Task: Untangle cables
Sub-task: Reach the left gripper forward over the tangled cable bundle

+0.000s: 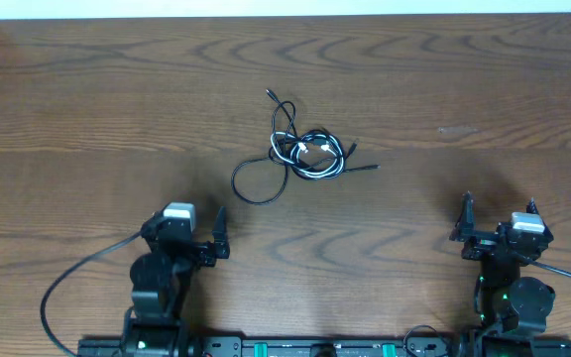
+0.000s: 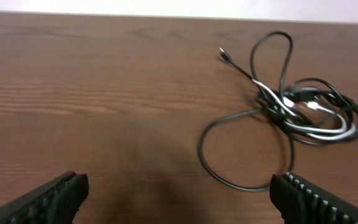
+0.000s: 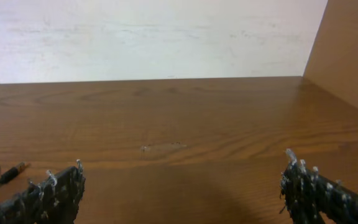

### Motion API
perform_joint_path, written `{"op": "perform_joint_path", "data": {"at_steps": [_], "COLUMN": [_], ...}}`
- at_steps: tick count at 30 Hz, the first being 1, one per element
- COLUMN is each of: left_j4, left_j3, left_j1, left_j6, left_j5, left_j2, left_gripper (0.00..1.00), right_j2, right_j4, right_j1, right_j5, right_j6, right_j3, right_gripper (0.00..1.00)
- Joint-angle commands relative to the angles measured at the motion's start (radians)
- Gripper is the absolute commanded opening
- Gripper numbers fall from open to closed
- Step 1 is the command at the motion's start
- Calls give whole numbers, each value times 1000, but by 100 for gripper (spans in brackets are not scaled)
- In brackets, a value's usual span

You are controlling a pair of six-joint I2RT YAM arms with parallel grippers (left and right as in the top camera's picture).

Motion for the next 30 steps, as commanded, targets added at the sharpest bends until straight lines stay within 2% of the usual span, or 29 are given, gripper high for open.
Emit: {"op": "perform_joint_path", "data": {"at_steps": [1,9,17,23,30], "left_j4": [5,-32,-378,-602,-612], "left_j3": [119,351,748,999,1018], "left_j1": [0,0,0,-1,-2], "left_j6": [24,-25,-52,-118,-144], "left_j5": [92,136,135,131,131], "left_j2": [141,508,863,1023,1049], "left_gripper": [98,98,98,98,98], "right_j2": [-4,-4,-4,-4,-4], "right_j4": [-3,-3,-3,-3,-3], "right_j1": [6,6,6,6,6], "right_j5": [8,8,8,8,8], "right_j6": [-15,-15,-15,-15,-15], "right_j3": [-1,-1,-2,-1,-1], "right_gripper": [99,99,99,99,99]}}
